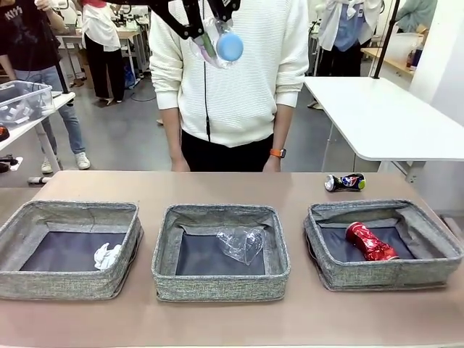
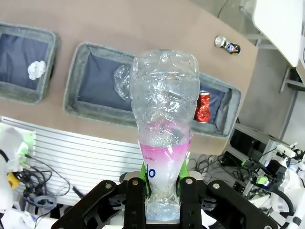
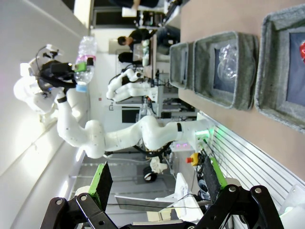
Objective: Sort the waste into the appropriate baskets.
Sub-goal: Pick up the waste item pointed out by the person, then place the picked waste into the Fabric basket indicated by the person.
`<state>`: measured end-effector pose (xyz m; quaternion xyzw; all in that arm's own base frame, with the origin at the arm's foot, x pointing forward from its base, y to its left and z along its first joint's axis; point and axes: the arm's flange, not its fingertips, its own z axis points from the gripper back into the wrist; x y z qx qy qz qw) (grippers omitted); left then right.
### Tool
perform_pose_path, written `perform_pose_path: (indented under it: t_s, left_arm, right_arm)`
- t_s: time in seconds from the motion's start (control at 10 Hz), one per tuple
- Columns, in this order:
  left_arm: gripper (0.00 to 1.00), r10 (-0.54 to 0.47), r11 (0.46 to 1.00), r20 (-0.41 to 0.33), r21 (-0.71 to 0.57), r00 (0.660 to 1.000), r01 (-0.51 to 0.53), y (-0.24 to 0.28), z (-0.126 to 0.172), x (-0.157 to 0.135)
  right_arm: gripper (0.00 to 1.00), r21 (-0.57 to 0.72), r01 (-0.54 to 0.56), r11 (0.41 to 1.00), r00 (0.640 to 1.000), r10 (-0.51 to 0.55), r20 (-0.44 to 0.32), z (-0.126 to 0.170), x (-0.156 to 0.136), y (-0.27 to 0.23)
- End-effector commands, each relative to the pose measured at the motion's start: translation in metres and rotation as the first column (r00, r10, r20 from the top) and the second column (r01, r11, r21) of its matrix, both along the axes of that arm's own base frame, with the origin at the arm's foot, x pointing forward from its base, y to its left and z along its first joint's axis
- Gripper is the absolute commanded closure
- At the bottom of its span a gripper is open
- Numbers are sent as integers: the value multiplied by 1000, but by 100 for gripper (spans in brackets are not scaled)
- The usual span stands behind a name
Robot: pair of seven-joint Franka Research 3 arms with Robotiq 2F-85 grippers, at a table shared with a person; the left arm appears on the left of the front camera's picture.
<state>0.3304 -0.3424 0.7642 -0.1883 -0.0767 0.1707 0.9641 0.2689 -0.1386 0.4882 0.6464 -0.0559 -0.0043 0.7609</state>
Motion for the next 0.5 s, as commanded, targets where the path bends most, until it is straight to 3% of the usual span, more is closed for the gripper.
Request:
perform_pose_path:
  t_s: [0.0, 0.4]
  left_arm:
    - [77, 14, 1000, -3, -7, 1000, -14, 0, 2, -2]
    - [77, 14, 1000, -3, -7, 1000, -14, 0, 2, -2]
  right_arm:
    - [0, 9, 8, 1000, 1000, -8, 14, 1, 1, 2]
    - [0, 9, 8, 1000, 1000, -8, 14, 1, 1, 2]
